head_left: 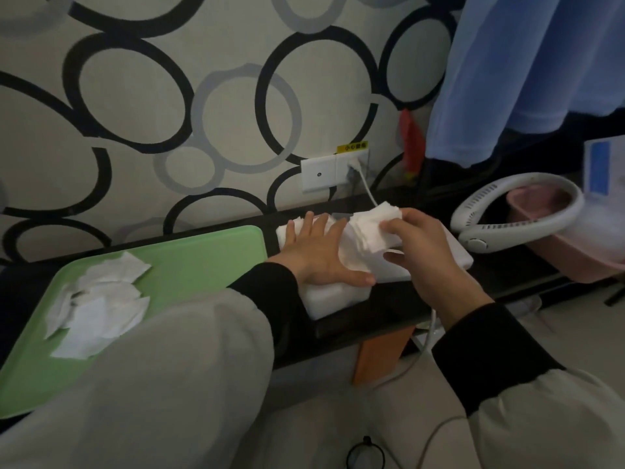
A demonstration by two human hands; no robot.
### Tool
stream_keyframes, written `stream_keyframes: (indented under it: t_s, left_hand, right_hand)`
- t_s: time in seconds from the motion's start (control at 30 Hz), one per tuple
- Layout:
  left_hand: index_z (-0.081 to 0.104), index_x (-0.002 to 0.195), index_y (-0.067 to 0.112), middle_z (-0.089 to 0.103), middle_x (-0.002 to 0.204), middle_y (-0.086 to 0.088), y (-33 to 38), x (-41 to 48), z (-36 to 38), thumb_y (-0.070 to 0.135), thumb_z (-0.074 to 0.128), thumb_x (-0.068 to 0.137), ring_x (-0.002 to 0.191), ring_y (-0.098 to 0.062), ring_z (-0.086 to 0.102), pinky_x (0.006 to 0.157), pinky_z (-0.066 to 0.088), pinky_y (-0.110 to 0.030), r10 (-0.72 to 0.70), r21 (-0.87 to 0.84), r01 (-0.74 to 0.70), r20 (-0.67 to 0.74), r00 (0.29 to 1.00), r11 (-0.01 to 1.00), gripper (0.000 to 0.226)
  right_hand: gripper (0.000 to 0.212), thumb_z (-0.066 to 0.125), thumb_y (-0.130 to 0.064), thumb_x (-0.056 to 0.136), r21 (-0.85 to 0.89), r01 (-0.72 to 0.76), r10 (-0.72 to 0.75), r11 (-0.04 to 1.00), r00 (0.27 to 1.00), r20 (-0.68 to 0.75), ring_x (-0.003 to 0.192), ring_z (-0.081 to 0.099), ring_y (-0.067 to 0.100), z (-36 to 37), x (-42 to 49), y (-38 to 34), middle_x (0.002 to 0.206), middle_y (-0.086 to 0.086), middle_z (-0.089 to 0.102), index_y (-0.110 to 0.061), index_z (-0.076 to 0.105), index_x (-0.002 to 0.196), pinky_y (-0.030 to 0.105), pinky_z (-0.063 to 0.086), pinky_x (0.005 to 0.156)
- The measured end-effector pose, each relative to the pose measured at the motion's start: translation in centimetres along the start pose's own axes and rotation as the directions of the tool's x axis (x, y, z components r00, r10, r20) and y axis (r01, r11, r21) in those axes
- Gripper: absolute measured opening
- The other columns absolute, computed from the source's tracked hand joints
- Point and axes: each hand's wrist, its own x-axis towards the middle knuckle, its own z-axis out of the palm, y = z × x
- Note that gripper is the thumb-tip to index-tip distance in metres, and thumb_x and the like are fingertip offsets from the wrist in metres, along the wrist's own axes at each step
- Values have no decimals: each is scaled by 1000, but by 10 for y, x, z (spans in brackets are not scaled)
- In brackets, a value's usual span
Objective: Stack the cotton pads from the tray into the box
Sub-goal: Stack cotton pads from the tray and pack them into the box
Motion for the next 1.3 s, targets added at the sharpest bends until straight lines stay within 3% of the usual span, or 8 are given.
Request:
stream_keyframes:
  t_s: [0.23,0.47,0.67,0.83,0.97,1.13,1.23,1.3]
  left_hand:
    - [4,157,33,-3,167,-3,2,7,-11,84,64,65,154,-27,-4,122,0,-56,-13,2,13,41,999,1000,121]
    - [18,155,25,27,157,-4,5,13,-19,68,75,65,143,-30,29,114,32,-53,37,44,-36,-33,999,998,114]
    - [-13,157,26,-13,166,-9,16,17,-21,74,76,60,150,-40,-17,117,-7,-63,-49,202,20,140,989,979,140]
    - [-21,155,29,-24,163,-16,15,19,-30,76,78,56,147,-40,-26,116,-15,-59,-80,214,43,165,983,976,147]
    - [-17,156,28,7,165,-18,12,24,-33,77,76,57,152,-40,3,120,-3,-63,-101,205,65,168,981,976,144]
    - [11,155,20,46,146,-14,9,26,-36,69,73,70,135,-34,44,116,24,-57,-31,218,18,59,998,976,116]
    - [33,141,18,57,132,-10,6,25,-36,57,71,78,122,-32,53,108,32,-55,-14,216,10,17,1000,976,84]
    - [30,145,17,54,136,-11,6,23,-34,56,72,79,127,-34,49,110,26,-60,-22,208,11,51,998,978,86]
  right_hand:
    - [13,58,-10,91,4,5,-5,1000,1000,22,89,63,12,7,4,-1,92,-3,68,-16,68,98,39,55,82]
    - [15,59,-12,91,-13,-9,9,1000,1000,-8,94,63,16,0,7,1,98,0,69,-15,68,102,37,54,80]
    - [17,59,-13,92,-44,4,-5,999,1000,-16,95,63,16,-3,6,2,99,-1,69,-16,67,106,35,54,79]
    - [19,55,-7,90,-59,23,-20,998,999,48,96,64,18,-5,5,-3,100,4,68,-9,67,105,39,55,82]
    - [17,52,1,87,-193,130,-89,973,975,204,97,63,29,-9,5,-6,99,17,66,0,65,98,45,55,86]
    - [12,58,-5,86,-414,272,-109,869,920,376,83,61,11,-11,2,-3,85,-4,65,-14,64,90,28,49,76]
    - [17,60,-6,87,-455,334,-126,825,895,429,84,63,8,-12,0,-1,88,-7,67,-21,64,92,23,49,73]
    - [16,60,-6,89,-451,360,-147,817,885,441,86,64,9,-11,0,0,90,-7,68,-21,64,94,22,50,74]
